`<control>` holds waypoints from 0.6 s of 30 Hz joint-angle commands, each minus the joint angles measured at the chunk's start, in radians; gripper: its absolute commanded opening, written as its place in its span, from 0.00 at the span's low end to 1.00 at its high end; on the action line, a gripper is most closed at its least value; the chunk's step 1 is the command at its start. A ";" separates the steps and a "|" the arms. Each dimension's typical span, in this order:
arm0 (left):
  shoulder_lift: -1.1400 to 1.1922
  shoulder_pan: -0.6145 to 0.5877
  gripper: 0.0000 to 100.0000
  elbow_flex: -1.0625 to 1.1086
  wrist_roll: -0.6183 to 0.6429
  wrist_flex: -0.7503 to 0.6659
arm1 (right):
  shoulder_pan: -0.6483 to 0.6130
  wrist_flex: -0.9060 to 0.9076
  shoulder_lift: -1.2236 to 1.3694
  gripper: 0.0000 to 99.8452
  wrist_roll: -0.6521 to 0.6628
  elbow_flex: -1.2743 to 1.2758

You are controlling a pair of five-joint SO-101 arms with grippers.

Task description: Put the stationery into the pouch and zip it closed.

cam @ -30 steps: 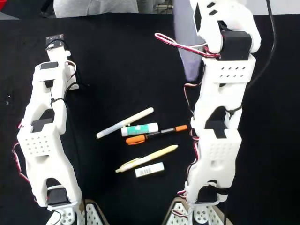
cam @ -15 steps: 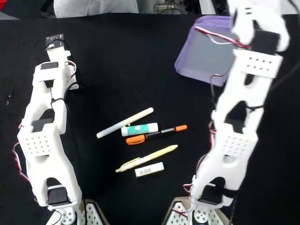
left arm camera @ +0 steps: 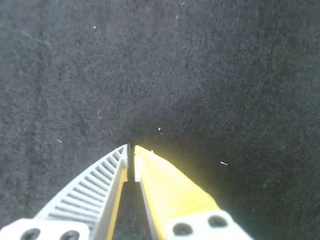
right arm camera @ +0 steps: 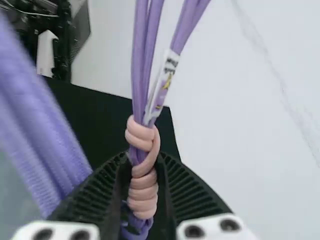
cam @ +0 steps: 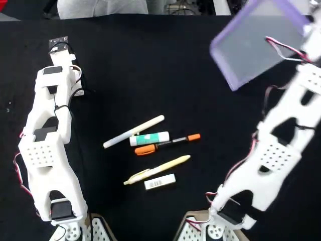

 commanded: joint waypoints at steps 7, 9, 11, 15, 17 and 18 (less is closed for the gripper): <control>-0.003 -0.012 0.03 -0.004 0.005 -0.026 | 0.078 0.287 -0.027 0.01 0.155 -0.053; -0.003 -0.012 0.03 -0.004 0.005 -0.026 | 0.048 0.399 -0.044 0.01 0.155 -0.102; -0.003 -0.012 0.03 -0.004 0.005 -0.026 | 0.009 0.509 -0.050 0.01 0.155 -0.160; -0.003 -0.010 0.03 -0.002 0.005 -0.021 | -0.084 0.686 -0.030 0.01 0.135 -0.285; -0.005 -0.010 0.03 -0.002 0.005 -0.021 | -0.129 0.729 -0.015 0.01 0.077 -0.340; -0.005 -0.008 0.03 -0.002 0.005 -0.021 | -0.149 0.735 -0.013 0.01 0.043 -0.348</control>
